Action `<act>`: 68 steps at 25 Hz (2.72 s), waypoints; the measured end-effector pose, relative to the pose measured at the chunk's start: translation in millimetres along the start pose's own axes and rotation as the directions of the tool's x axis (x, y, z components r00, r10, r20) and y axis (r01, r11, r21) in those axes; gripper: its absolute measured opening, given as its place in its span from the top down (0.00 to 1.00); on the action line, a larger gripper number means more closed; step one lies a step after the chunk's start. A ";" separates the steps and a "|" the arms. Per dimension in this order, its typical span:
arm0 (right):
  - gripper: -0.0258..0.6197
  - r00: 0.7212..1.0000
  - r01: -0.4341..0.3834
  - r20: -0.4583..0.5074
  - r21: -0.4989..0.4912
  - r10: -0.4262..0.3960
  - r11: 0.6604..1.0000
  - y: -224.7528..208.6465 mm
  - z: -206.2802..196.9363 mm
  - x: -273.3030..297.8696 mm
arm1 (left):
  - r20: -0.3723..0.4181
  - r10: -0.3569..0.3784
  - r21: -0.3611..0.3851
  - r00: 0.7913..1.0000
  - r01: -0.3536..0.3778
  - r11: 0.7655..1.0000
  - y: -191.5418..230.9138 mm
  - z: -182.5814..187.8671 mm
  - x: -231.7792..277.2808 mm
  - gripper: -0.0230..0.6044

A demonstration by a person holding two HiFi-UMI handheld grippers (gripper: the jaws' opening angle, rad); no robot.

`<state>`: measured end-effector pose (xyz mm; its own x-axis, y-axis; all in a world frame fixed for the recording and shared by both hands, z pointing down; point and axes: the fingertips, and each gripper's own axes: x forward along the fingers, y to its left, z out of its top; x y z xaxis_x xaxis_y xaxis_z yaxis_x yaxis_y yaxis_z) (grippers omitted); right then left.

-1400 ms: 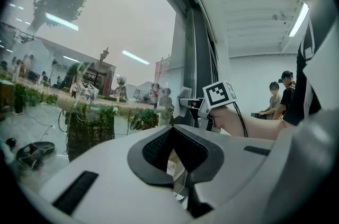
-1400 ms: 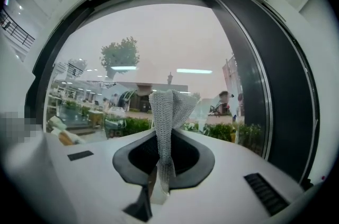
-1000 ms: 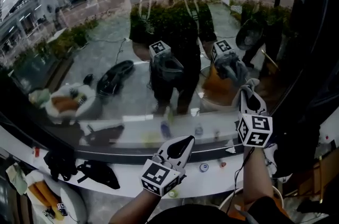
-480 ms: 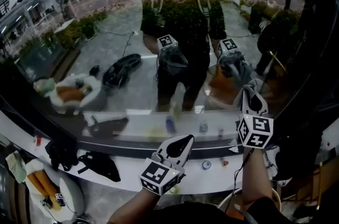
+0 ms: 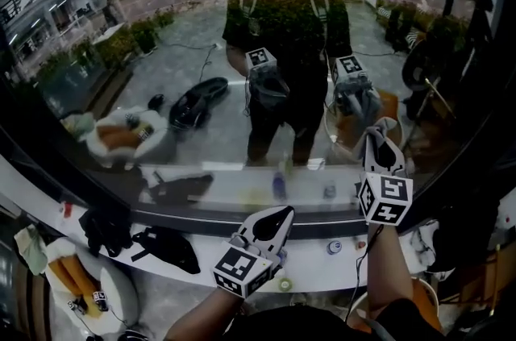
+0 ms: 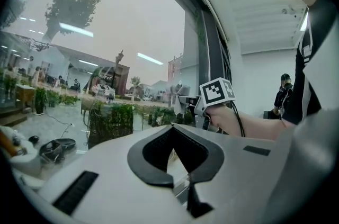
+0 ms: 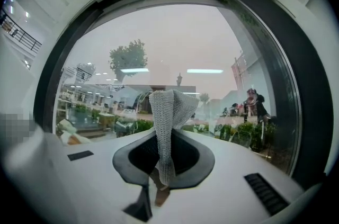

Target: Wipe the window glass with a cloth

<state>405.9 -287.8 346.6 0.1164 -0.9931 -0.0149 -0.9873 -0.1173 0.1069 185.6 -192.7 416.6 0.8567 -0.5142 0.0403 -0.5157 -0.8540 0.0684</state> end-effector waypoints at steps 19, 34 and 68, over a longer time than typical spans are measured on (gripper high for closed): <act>0.88 0.971 -0.236 0.014 -0.020 0.237 0.971 267.2 22.4 33.4 | 0.030 0.170 -0.049 0.985 -0.169 0.984 125.9 -13.0 -158.4 0.95; 0.88 0.926 -0.378 0.010 -0.016 0.379 0.926 431.8 32.8 54.5 | 0.036 0.304 -0.060 0.952 -0.302 0.951 199.9 -23.6 -269.5 0.95; 0.88 0.906 -0.423 -0.031 -0.009 0.422 0.906 556.2 15.2 69.8 | 0.023 0.347 -0.069 0.937 -0.345 0.936 265.2 -39.9 -365.4 0.96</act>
<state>-136.8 -422.3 389.8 -0.3083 -0.9492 0.0624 -0.9429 0.3136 0.1125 -264.1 -228.2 459.8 0.6240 -0.7805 0.0387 -0.7784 -0.6164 0.1191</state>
